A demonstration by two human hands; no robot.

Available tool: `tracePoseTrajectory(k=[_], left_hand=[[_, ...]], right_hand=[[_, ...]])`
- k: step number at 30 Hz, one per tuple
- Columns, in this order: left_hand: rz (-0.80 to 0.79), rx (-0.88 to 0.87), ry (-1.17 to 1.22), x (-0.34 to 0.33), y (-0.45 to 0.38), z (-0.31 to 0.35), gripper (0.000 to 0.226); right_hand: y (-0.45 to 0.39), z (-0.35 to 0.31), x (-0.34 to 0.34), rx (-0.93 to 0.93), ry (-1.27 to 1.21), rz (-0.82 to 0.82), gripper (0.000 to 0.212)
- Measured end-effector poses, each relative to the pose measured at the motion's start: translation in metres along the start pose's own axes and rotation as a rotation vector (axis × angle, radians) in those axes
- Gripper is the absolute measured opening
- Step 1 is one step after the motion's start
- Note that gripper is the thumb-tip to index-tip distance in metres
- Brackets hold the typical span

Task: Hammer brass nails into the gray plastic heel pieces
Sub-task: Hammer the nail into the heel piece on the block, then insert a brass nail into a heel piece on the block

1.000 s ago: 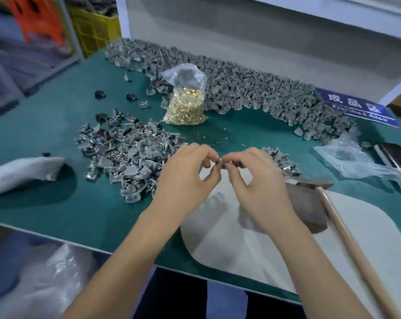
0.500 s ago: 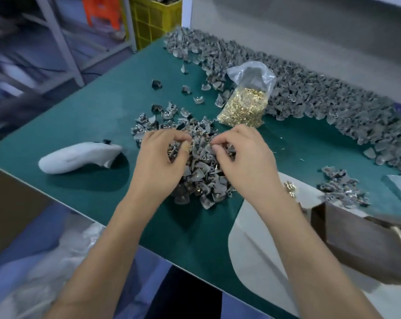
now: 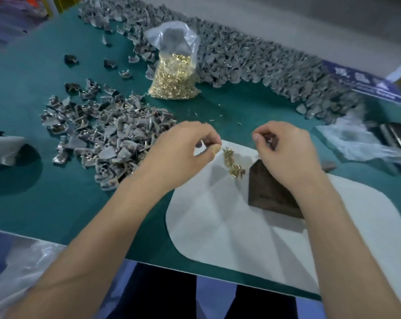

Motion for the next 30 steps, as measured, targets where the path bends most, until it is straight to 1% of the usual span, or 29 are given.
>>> tracePoseTrajectory(k=[3, 7, 9, 12, 15, 18, 20, 22, 26, 30], left_hand=[[-0.12, 0.028, -0.103, -0.025, -0.012, 0.007, 0.008], [-0.153, 0.09, -0.209, -0.039, -0.027, 0.006, 0.025], [-0.183, 0.101, -0.234, -0.045, -0.033, 0.005, 0.029], [-0.181, 0.077, -0.238, -0.046, -0.038, 0.006, 0.021], [-0.134, 0.038, -0.179, -0.041, -0.038, 0.007, 0.009], [-0.104, 0.056, -0.142, -0.046, -0.036, 0.006, 0.009], [-0.066, 0.065, -0.166, -0.05, -0.035, 0.005, 0.01], [-0.058, 0.06, -0.194, -0.052, -0.035, 0.006, 0.01], [-0.099, 0.066, -0.168, -0.053, -0.036, 0.003, 0.012], [-0.126, 0.064, -0.122, -0.052, -0.039, 0.003, 0.008]], right_hand=[[0.008, 0.02, 0.005, -0.067, -0.062, 0.001, 0.01], [0.016, 0.033, 0.001, -0.104, -0.127, -0.027, 0.013], [0.016, 0.035, 0.0, -0.097, -0.177, -0.022, 0.015], [0.017, 0.036, 0.002, -0.084, -0.245, 0.016, 0.016], [0.019, 0.037, 0.011, -0.085, -0.28, 0.114, 0.016], [0.024, 0.038, 0.021, -0.09, -0.286, 0.213, 0.016], [0.026, 0.039, 0.026, -0.09, -0.328, 0.265, 0.017], [0.027, 0.04, 0.026, -0.094, -0.352, 0.283, 0.016], [0.026, 0.041, 0.025, -0.097, -0.357, 0.27, 0.017], [0.025, 0.042, 0.023, -0.105, -0.367, 0.259, 0.017]])
Point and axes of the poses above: each hand's wrist, its own y-axis away from the middle knuckle, its own x-axis out of the back of the hand, z = x × y, the point moved 7 cm from there along -y, towards the middle knuckle, and after that the axes turned 10 degrees about x, right-handed, at the moved point
